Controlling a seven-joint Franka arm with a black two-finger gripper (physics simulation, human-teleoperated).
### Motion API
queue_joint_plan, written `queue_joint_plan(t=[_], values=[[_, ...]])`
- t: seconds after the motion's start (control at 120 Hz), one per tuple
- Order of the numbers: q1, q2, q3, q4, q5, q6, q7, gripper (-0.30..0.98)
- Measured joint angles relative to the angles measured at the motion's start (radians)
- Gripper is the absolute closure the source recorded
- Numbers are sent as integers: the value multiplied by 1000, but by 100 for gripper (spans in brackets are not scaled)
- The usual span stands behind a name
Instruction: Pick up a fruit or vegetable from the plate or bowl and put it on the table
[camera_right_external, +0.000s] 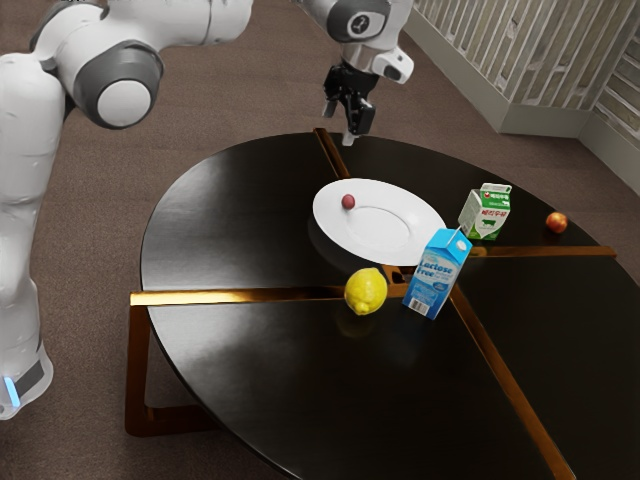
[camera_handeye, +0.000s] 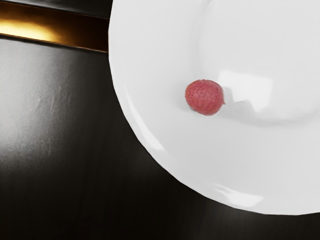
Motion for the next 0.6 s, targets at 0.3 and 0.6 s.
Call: queue_joint_plan(t=[0.3, 0.6], values=[[-25, 10, 14, -146, 63, 121, -23, 0], [-21, 68, 17, -148, 93, 188, -45, 0]])
